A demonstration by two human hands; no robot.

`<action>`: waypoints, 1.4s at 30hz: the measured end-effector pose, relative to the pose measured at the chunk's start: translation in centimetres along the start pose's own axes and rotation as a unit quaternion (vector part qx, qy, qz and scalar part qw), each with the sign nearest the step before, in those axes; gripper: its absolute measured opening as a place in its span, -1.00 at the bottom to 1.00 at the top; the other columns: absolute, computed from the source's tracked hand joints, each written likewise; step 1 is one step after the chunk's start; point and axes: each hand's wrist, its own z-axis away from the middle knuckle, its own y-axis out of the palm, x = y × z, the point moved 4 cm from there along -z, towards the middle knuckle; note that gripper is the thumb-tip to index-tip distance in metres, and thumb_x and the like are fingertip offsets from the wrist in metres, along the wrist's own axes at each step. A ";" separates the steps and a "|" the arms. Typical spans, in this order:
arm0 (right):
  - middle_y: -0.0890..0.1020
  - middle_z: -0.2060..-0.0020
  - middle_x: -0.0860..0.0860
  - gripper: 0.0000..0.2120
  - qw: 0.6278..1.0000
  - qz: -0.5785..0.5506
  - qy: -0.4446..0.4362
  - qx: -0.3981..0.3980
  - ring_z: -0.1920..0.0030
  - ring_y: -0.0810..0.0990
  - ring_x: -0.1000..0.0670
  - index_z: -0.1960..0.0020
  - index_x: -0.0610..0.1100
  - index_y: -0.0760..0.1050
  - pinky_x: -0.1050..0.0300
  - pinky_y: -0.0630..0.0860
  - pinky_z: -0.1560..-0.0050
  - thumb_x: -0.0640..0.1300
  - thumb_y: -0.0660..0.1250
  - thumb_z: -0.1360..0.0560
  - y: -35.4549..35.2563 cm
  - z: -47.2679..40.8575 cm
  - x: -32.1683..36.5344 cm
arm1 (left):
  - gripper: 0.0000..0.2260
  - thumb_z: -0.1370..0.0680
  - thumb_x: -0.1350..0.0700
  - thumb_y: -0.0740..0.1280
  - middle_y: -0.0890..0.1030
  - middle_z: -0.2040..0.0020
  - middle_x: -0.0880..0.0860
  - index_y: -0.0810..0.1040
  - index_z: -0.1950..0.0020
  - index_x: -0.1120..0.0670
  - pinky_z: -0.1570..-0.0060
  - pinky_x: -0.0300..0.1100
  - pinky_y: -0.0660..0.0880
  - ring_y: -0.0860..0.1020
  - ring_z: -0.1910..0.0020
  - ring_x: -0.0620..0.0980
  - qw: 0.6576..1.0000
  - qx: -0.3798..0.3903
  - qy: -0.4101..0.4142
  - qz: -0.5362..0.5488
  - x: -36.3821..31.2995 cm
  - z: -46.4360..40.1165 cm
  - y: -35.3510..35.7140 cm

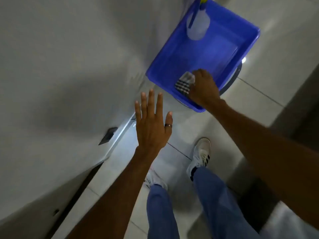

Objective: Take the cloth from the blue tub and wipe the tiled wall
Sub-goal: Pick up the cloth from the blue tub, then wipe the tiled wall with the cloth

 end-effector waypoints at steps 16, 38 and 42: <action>0.73 0.05 0.12 -0.75 0.900 -0.415 0.133 0.016 0.00 0.72 0.10 -0.07 0.03 0.62 0.17 0.63 0.01 0.02 0.53 -0.41 -0.6 2.1 0.9 | -0.37 -0.73 -0.18 0.17 0.15 -0.74 0.19 0.24 -0.74 0.10 -0.69 0.26 0.05 0.07 -0.73 0.25 0.997 0.018 0.067 -0.030 5.3 5.0 1.0; 0.66 -0.23 -0.04 -0.67 0.739 -0.659 0.133 -0.044 -0.18 0.66 -0.01 -0.38 0.07 0.50 -0.03 0.61 -0.18 -0.03 0.18 -0.65 47.3 4.2 9.3 | -0.35 -0.77 -0.19 0.04 0.10 -0.74 0.26 0.14 -0.75 0.20 -0.67 0.14 -0.23 0.03 -0.74 0.25 0.896 -0.013 0.277 -0.345 16.2 -6.5 22.3; -0.02 -0.69 -0.02 -0.36 0.773 -0.629 0.045 -0.071 -0.69 -0.05 -0.03 -0.67 0.05 -0.17 -0.21 0.07 -0.68 0.09 0.06 -0.70 48.3 0.9 12.2 | -0.35 -0.77 -0.22 0.00 0.03 -0.76 0.22 0.09 -0.77 0.12 -0.62 0.21 -0.37 -0.07 -0.75 0.25 0.863 -0.034 0.272 -0.424 16.8 -7.0 23.1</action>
